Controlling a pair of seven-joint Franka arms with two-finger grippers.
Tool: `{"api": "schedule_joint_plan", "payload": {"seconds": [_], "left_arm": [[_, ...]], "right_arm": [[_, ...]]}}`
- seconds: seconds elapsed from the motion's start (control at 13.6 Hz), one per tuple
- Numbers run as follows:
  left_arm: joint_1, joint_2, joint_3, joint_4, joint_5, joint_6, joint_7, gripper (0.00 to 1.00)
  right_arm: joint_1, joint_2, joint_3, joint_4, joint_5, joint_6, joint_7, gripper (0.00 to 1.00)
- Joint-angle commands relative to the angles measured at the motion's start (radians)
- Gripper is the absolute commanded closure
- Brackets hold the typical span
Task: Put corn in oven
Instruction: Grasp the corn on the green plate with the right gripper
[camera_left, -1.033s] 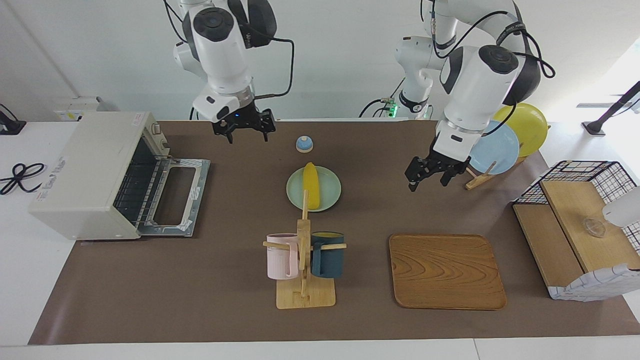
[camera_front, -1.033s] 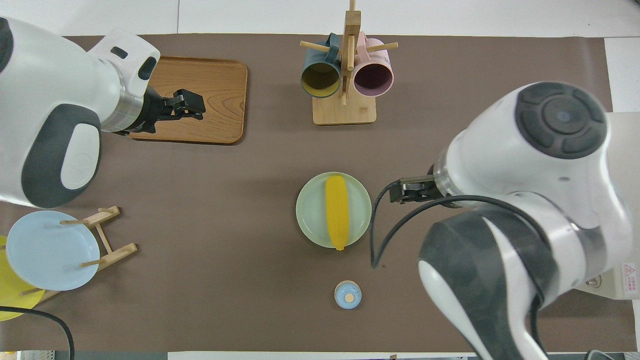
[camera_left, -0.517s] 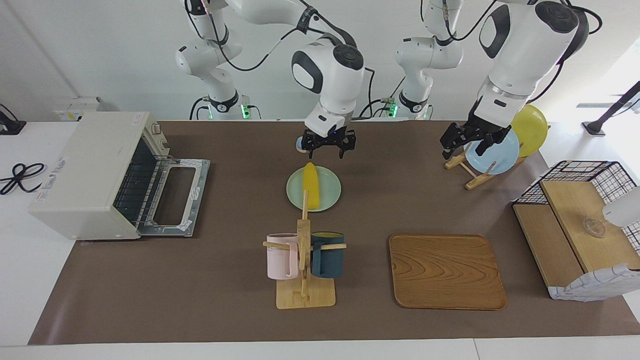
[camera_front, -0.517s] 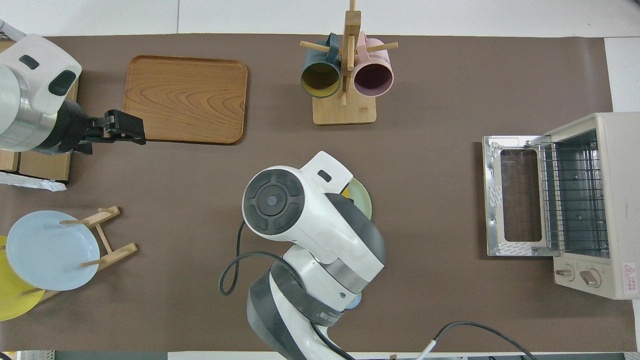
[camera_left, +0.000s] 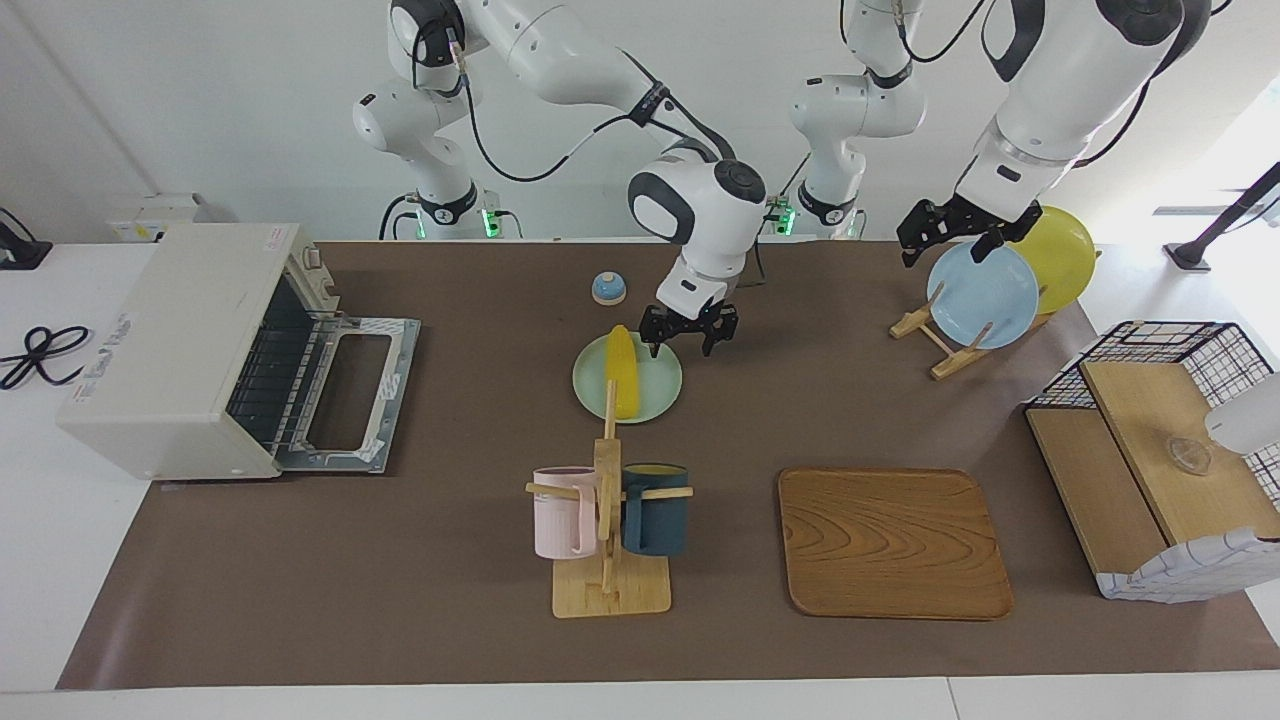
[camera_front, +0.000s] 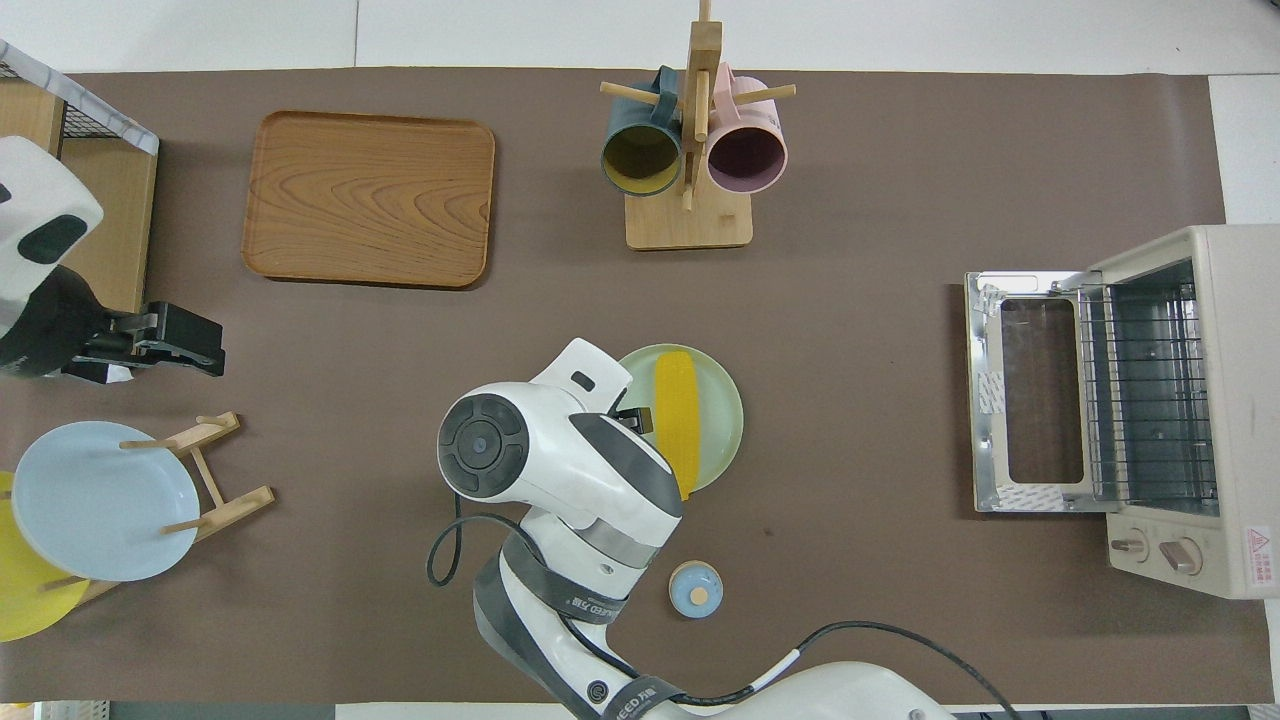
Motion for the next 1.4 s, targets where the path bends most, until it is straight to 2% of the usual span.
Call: {"api": "schedule_joint_plan", "payload": {"seconds": [0.0, 0.22, 0.44, 0.52, 0.59, 0.74, 1.11, 1.18, 1.33], "left_arm": [[0.04, -0.029, -0.018, -0.042, 0.015, 0.046, 0.022, 0.0], [0.051, -0.038, -0.014, -0.073, 0.015, 0.215, 0.061, 0.0], [0.051, -0.016, -0.007, -0.076, 0.013, 0.283, 0.08, 0.0], [0.049, 0.012, 0.005, -0.065, 0.012, 0.294, 0.077, 0.0], [0.044, 0.027, 0.017, -0.056, 0.012, 0.295, 0.077, 0.0], [0.044, 0.031, 0.022, -0.059, 0.013, 0.286, 0.08, 0.0], [0.037, 0.024, 0.005, -0.047, 0.019, 0.26, 0.075, 0.0], [0.037, 0.021, 0.002, -0.047, 0.019, 0.257, 0.074, 0.0], [0.034, 0.017, 0.002, -0.045, 0.018, 0.254, 0.074, 0.0]], "right_arm": [[0.001, -0.025, -0.005, -0.06, -0.024, 0.047, -0.004, 0.44], [0.001, -0.045, -0.005, -0.152, -0.024, 0.137, -0.003, 0.45], [-0.001, -0.05, -0.005, -0.163, -0.024, 0.146, -0.003, 0.45], [0.001, -0.051, -0.005, -0.169, -0.024, 0.146, -0.003, 0.52], [0.001, -0.053, -0.005, -0.172, -0.024, 0.145, -0.004, 0.73], [0.001, -0.053, -0.005, -0.174, -0.024, 0.143, -0.004, 1.0], [-0.002, -0.057, -0.005, -0.177, -0.042, 0.128, -0.047, 1.0], [-0.005, -0.057, -0.006, -0.165, -0.095, 0.104, -0.085, 1.0], [-0.011, -0.056, -0.005, -0.088, -0.181, -0.025, -0.118, 1.0]]}}
